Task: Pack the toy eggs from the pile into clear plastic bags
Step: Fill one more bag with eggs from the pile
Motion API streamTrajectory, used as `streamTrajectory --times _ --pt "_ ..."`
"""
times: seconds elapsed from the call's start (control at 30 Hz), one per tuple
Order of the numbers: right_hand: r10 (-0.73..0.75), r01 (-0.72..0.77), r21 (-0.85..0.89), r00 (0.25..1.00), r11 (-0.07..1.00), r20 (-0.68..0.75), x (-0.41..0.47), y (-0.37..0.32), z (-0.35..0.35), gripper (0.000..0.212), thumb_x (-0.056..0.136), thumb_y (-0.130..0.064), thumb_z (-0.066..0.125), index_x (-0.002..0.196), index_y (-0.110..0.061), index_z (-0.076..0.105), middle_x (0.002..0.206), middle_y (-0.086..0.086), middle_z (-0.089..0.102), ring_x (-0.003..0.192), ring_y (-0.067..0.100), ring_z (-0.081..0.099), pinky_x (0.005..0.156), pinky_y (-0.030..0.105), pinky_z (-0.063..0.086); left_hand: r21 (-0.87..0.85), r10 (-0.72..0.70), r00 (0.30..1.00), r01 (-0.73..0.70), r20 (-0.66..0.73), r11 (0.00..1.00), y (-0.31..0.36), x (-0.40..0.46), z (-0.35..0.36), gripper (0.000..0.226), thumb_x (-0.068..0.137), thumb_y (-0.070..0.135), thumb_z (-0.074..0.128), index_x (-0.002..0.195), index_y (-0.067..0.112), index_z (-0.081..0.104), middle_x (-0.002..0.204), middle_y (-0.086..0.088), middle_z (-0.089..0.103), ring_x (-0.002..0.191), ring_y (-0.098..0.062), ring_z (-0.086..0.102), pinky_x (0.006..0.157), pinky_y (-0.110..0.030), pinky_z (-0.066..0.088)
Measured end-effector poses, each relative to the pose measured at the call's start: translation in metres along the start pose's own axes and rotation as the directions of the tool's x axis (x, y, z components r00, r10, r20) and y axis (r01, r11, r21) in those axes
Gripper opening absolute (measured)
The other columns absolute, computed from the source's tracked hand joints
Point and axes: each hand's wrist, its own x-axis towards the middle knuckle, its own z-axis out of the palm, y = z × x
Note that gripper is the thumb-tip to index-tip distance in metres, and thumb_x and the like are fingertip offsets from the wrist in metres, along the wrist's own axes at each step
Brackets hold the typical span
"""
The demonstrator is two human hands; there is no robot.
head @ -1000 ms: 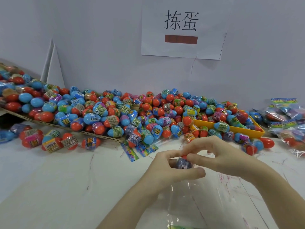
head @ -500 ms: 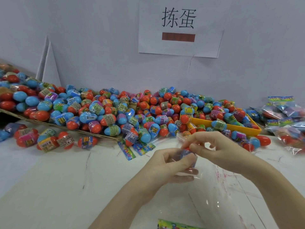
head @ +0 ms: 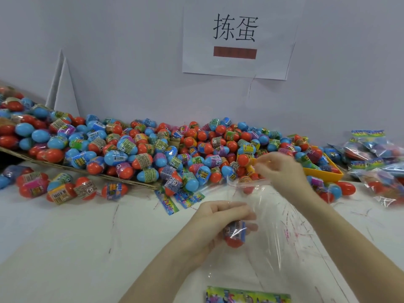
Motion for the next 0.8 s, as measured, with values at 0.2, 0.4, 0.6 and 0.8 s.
streamTrajectory --times 0.2,0.4,0.6,0.8 --pt "0.095 -0.054 -0.327 0.989 0.944 0.110 0.011 0.028 0.031 0.042 0.077 -0.024 0.073 0.114 -0.015 0.055 0.114 0.002 0.060 0.098 0.018 0.052 0.079 0.027 0.043 0.066 0.033 0.998 -0.030 -0.046 0.997 -0.002 0.002 -0.003 0.017 0.084 0.013 0.064 0.100 0.009 0.064 0.088 -0.004 0.074 0.076 -0.017 0.071 0.071 -0.027 0.056" --pt "0.074 -0.014 0.291 0.977 0.957 -0.199 0.001 0.009 0.007 0.031 0.073 -0.020 0.075 0.094 -0.019 0.052 0.081 -0.008 0.061 0.069 0.001 0.059 0.050 0.008 0.043 0.059 0.135 0.985 -0.129 -0.106 0.990 0.002 0.001 -0.004 0.021 0.079 0.014 0.066 0.100 0.011 0.063 0.087 -0.004 0.074 0.077 -0.016 0.071 0.066 -0.024 0.058" --pt "-0.317 0.290 0.393 0.948 0.873 0.005 -0.034 -0.043 -0.032 0.014 0.070 -0.038 0.073 0.080 -0.029 0.069 0.075 -0.013 0.069 0.069 -0.001 0.062 0.061 0.009 0.047 0.109 0.230 0.970 -0.221 -0.080 0.969 0.004 -0.001 -0.001 0.026 0.078 0.013 0.067 0.104 0.012 0.063 0.091 -0.004 0.074 0.077 -0.016 0.071 0.064 -0.021 0.056" --pt "-0.376 0.433 -0.474 0.901 0.767 0.215 -0.038 -0.050 -0.027 0.066 0.058 -0.073 0.021 0.103 -0.044 0.059 0.076 -0.025 0.048 0.081 0.002 0.030 0.071 0.023 0.013 0.164 0.309 0.951 -0.304 -0.001 0.938 0.005 -0.004 0.002 0.037 0.070 0.018 0.069 0.107 0.013 0.063 0.095 0.000 0.074 0.083 -0.015 0.071 0.066 -0.020 0.054"
